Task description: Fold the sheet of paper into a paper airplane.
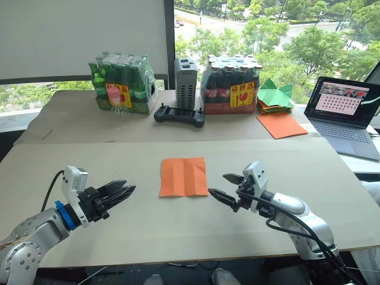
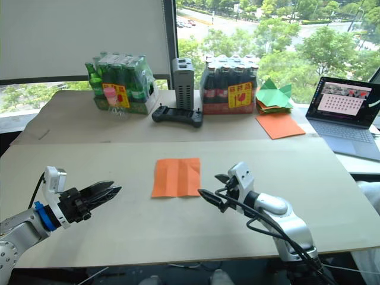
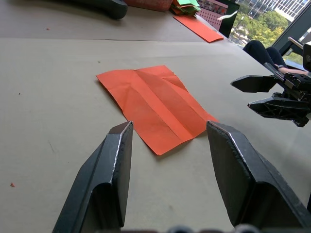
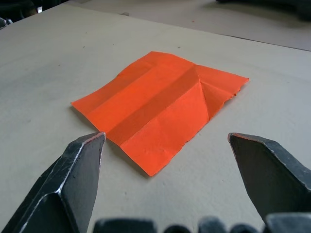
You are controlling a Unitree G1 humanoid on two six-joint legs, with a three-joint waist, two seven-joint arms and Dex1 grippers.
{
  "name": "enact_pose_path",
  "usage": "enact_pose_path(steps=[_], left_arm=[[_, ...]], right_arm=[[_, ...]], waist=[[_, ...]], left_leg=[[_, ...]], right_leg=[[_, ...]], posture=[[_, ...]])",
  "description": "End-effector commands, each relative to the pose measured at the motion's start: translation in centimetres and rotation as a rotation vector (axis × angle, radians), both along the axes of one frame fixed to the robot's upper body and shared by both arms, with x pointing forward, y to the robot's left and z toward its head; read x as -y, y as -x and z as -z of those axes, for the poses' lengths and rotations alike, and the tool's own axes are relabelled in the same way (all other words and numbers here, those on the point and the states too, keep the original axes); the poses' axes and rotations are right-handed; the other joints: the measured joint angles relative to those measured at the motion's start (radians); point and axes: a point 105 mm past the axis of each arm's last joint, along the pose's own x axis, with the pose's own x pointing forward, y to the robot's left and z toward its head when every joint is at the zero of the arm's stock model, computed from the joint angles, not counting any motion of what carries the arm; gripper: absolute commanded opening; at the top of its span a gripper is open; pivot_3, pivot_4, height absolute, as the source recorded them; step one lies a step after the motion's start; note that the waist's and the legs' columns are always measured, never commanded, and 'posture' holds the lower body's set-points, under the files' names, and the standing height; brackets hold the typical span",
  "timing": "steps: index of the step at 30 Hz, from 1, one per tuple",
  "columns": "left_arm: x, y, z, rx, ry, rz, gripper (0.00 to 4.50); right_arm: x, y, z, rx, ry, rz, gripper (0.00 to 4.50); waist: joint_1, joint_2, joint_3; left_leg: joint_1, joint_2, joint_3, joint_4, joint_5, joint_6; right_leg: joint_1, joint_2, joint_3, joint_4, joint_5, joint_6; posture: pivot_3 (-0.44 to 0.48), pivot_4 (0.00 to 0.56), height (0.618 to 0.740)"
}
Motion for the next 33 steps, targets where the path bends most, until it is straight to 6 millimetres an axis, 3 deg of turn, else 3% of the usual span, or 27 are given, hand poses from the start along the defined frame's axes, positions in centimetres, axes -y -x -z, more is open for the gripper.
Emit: enact_pose_path(steps=[1, 5, 13, 18, 19, 33], left_arm=[[0.0, -0.3, -0.6, 0.032, -0.019, -0.005, 2.53], [-0.1, -0.9, -1.4, 0.077, 0.032, -0.034, 2.53], [0.8, -1.5, -1.7, 0.109, 0.042, -0.014, 0.03], [2.3, -2.4, -0.4, 0.089, -0.036, 0.024, 0.00], [2.5, -2.7, 0.0, 0.084, -0.055, 0.027, 0.00], [6.8, -7.9, 3.8, 0.108, -0.237, 0.132, 0.00]], right_arm=[[-0.3, 0.3, -1.4, 0.061, -0.009, -0.022, 4.50], [-0.5, 0.3, -1.9, 0.061, -0.051, -0.017, 4.50], [-0.2, -0.9, -3.4, 0.147, -0.088, 0.045, 1.94], [-1.5, -1.2, -3.8, 0.160, -0.098, 0.029, 0.19], [-1.7, -1.3, -3.8, 0.161, -0.097, 0.029, 0.01], [-3.6, -3.2, -3.0, 0.167, -0.031, 0.067, 0.01]], waist=[[0.000, 0.000, 0.000], [0.001, 0.000, 0.000], [0.001, 0.000, 0.000], [0.001, 0.000, 0.000], [0.000, 0.000, 0.000], [0.002, 0.000, 0.000]], left_leg=[[0.000, 0.000, 0.000, 0.000, 0.000, 0.000], [0.000, 0.000, 0.000, 0.000, 0.000, 0.000], [0.000, 0.000, 0.000, 0.000, 0.000, 0.000], [0.000, 0.000, 0.000, 0.000, 0.000, 0.000], [0.000, 0.000, 0.000, 0.000, 0.000, 0.000], [0.000, 0.000, 0.000, 0.000, 0.000, 0.000]], right_leg=[[0.000, 0.000, 0.000, 0.000, 0.000, 0.000], [0.000, 0.000, 0.000, 0.000, 0.000, 0.000], [0.000, 0.000, 0.000, 0.000, 0.000, 0.000], [0.000, 0.000, 0.000, 0.000, 0.000, 0.000], [0.000, 0.000, 0.000, 0.000, 0.000, 0.000], [0.000, 0.000, 0.000, 0.000, 0.000, 0.000]], posture=[[0.000, 0.150, 0.740], [0.000, 0.150, 0.740], [0.000, 0.150, 0.740], [0.000, 0.150, 0.740], [0.000, 0.150, 0.740], [0.000, 0.150, 0.740]])
